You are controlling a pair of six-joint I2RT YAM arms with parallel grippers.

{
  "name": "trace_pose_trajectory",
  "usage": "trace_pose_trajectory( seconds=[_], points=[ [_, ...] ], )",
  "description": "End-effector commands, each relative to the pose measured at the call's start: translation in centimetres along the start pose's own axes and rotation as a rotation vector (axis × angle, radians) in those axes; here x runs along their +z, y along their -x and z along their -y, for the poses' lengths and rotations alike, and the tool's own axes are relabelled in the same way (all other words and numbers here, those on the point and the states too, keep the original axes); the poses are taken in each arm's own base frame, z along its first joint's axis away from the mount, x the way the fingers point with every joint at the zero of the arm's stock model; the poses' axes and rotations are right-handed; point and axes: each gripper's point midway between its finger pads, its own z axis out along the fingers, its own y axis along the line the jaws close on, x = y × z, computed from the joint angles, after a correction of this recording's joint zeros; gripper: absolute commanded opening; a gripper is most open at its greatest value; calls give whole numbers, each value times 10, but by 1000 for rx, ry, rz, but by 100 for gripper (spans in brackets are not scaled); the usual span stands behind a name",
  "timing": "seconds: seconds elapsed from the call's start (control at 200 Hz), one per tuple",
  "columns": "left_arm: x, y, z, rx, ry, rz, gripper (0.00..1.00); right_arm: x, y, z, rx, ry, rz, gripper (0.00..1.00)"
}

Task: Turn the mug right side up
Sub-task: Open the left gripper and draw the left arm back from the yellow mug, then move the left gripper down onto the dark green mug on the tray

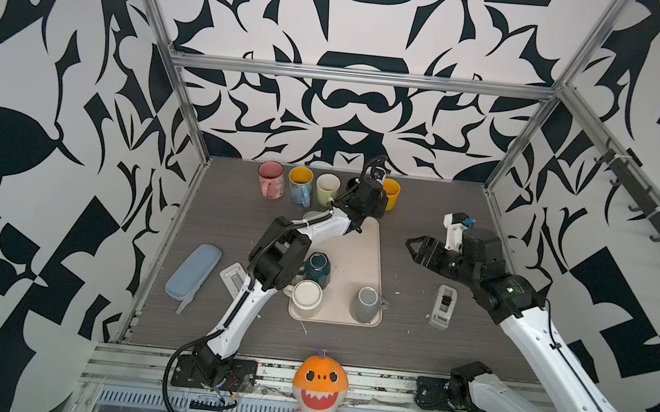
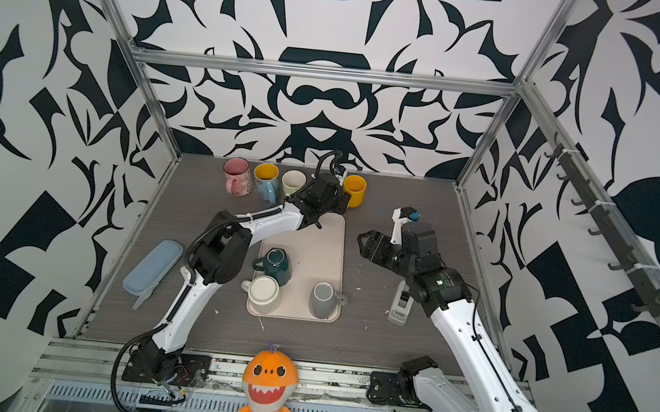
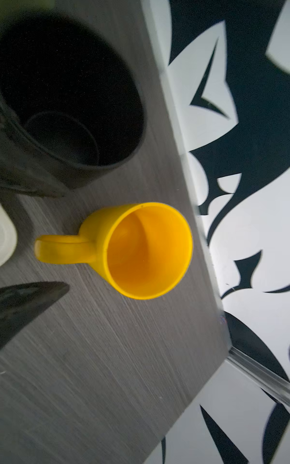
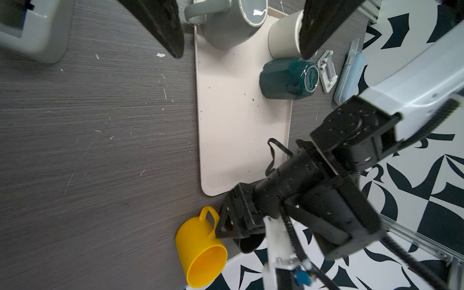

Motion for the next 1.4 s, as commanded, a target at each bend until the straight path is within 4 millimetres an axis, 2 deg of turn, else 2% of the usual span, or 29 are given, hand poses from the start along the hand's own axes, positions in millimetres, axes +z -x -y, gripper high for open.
trace_pose_trajectory(
  seconds=[0.0, 0.085, 0.18, 0.265, 0.365, 0.44, 0.555, 0.69, 0.845, 0.95, 1.17, 1.395],
  points=[
    [-56, 103, 7, -35, -3, 235, 58, 7, 4, -1, 21, 8, 8, 76],
    [-90, 137, 4, -40, 14, 291, 59, 14, 1, -1, 34, 15, -18, 74],
    [-130, 162, -2, -35, 44, 316, 60, 20, -3, 2, 44, 11, -40, 72],
    [-163, 170, -13, -37, 97, 292, 63, 24, -3, 2, 49, 7, -49, 70],
    [-195, 162, -34, -62, 188, 205, 67, 29, -3, 3, 55, 7, -58, 69],
    [-217, 147, -53, -125, 234, 110, 68, 34, -5, 3, 59, 9, -73, 67],
    [-246, 118, -82, -318, 237, -4, 68, 40, -7, 2, 64, 18, -90, 66],
    [-276, 78, -114, -692, 196, -71, 62, 47, -9, 2, 59, 12, -111, 64],
    [-299, 26, -138, -1071, 215, -139, 59, 54, -9, 0, 48, -2, -123, 64],
    [-305, -5, -138, -1275, 250, -174, 59, 57, -7, 1, 41, -14, -125, 64],
    [-295, -57, -124, -1616, 292, -305, 57, 62, -5, 1, 35, -30, -126, 64],
    [-294, -102, -119, -1821, 388, -389, 57, 65, -6, 6, 37, -52, -132, 64]
  ],
)
